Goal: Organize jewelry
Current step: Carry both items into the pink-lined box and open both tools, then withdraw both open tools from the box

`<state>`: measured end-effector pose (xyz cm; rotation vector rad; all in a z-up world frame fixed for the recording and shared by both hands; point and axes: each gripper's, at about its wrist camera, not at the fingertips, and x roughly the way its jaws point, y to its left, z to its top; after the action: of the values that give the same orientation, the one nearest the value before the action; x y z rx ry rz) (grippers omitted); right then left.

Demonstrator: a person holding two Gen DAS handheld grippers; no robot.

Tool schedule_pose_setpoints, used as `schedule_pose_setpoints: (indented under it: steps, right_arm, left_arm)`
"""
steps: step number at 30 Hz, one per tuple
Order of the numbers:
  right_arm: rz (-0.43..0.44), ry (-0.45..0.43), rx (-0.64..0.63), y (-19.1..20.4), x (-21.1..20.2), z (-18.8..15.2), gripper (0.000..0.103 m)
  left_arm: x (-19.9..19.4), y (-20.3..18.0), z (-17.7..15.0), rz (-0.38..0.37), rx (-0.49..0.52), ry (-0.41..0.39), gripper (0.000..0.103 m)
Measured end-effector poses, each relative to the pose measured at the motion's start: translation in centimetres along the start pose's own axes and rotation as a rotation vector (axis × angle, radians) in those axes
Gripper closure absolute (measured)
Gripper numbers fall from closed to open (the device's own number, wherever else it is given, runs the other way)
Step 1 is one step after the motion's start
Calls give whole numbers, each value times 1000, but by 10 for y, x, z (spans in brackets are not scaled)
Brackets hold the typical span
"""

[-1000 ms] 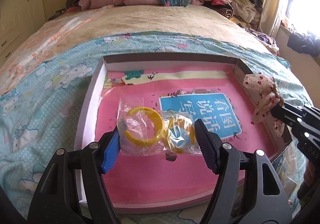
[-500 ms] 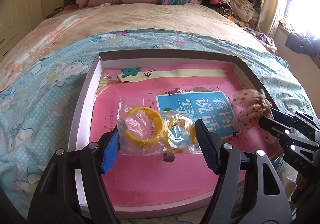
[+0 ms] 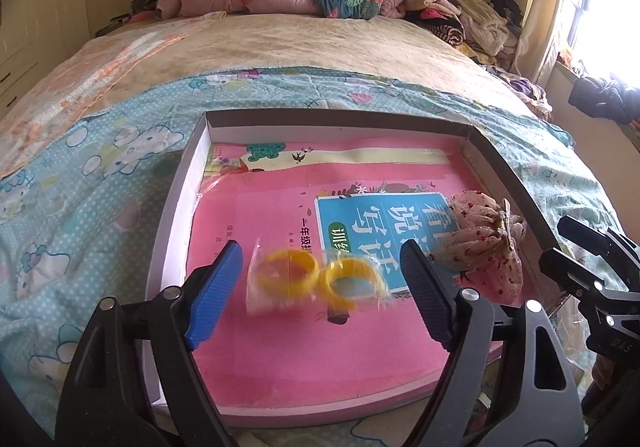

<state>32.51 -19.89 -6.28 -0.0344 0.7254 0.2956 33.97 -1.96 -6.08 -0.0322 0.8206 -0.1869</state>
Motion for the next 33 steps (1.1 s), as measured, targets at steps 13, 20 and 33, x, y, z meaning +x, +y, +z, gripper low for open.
schedule_pose_setpoints:
  steps: [13, 20, 33]
  right_arm:
    - [-12, -56, 15, 4, -32, -7, 27]
    - [-22, -93, 7, 12, -52, -11, 19]
    - [-10, -122, -10, 24, -84, -23, 17]
  left_arm:
    - [-46, -7, -5, -12, 5, -102, 15]
    - [-73, -11, -7, -18, 7, -163, 11]
    - [-99, -12, -29, -23, -9, -195, 11]
